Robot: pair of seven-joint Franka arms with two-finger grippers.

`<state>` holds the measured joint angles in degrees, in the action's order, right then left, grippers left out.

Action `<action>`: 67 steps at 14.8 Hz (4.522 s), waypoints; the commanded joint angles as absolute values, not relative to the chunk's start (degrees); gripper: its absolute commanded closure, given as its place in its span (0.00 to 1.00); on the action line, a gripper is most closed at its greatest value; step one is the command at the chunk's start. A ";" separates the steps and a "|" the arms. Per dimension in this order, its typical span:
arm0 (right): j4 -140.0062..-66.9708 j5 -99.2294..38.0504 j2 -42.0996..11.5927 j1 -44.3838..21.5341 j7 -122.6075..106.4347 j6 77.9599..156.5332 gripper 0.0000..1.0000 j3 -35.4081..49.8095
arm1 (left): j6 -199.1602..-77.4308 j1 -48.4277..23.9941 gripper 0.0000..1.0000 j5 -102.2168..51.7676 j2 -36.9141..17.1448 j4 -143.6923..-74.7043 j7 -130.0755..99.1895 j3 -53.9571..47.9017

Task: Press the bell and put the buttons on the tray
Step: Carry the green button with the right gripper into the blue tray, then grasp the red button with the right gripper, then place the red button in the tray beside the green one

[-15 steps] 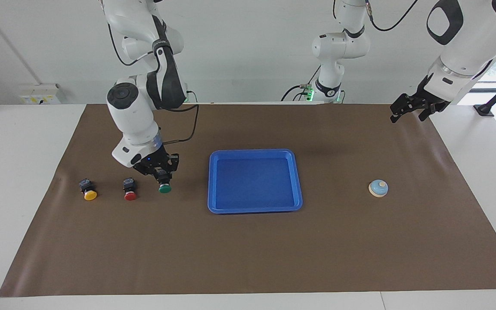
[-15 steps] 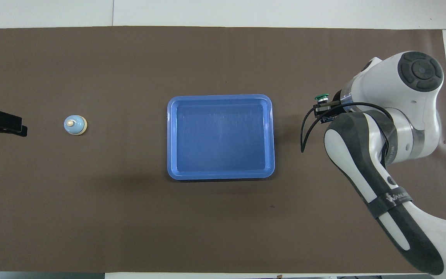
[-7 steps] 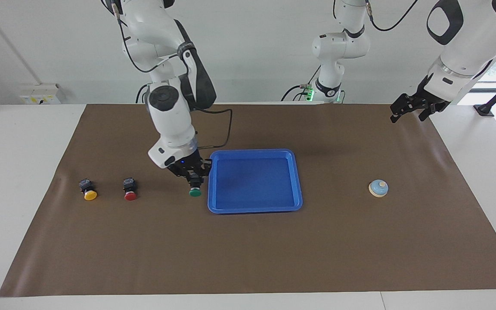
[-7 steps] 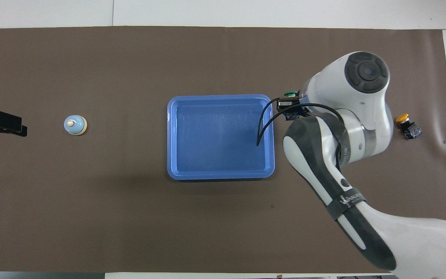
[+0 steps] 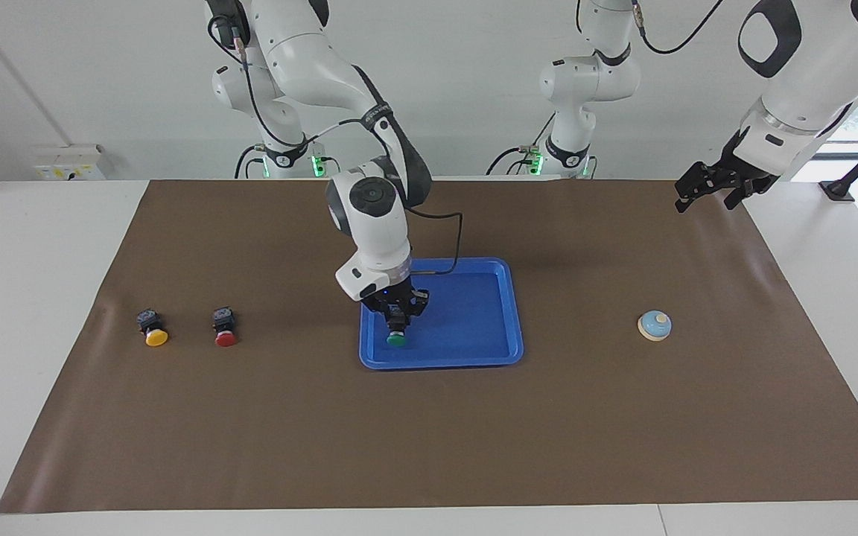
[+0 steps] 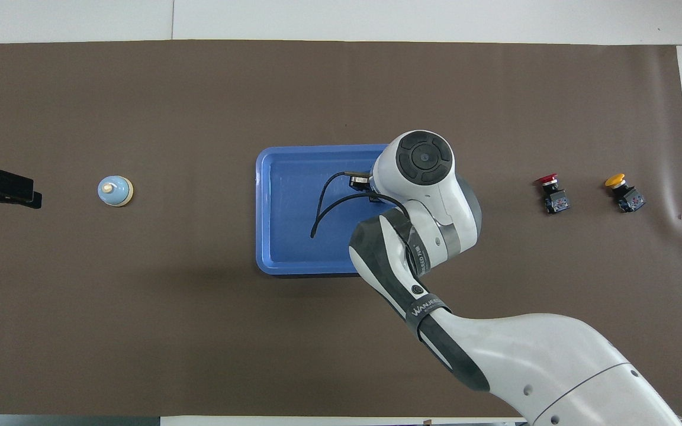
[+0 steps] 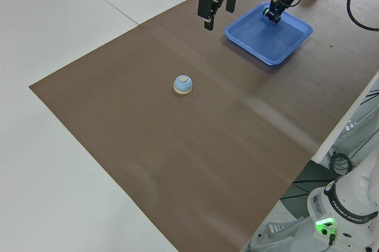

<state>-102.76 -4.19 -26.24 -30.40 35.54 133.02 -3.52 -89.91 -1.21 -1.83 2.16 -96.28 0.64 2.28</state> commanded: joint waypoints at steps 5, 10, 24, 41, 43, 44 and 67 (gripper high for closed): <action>-103.81 -4.49 -25.05 -29.80 36.30 132.46 0.13 -3.69 | -89.91 -1.41 0.00 -2.20 3.69 -97.82 0.18 2.46; -95.99 2.00 -22.50 -23.05 28.00 120.70 0.00 -4.57 | -89.91 -1.41 0.00 -2.20 3.69 -97.82 0.18 2.46; -116.09 2.02 -14.50 -1.76 -6.15 129.19 0.00 -4.48 | -89.91 -1.41 0.00 -2.20 3.69 -97.82 0.26 2.46; -105.07 0.26 -14.49 -10.25 1.88 119.90 1.00 -3.43 | -89.91 -1.41 0.00 -2.20 3.69 -97.82 0.18 2.46; -101.00 0.09 -15.90 -15.88 11.29 119.97 1.00 -3.34 | -89.91 -1.41 0.00 -2.20 3.69 -97.91 0.26 2.55; -98.55 0.00 -17.65 -18.95 14.99 119.62 1.00 -3.43 | -89.91 -1.41 0.00 -2.20 3.69 -97.82 0.26 2.46; -98.45 -4.67 -26.90 -37.88 39.73 127.89 0.00 -3.51 | -89.91 -1.41 0.00 -2.20 3.69 -97.82 0.18 2.46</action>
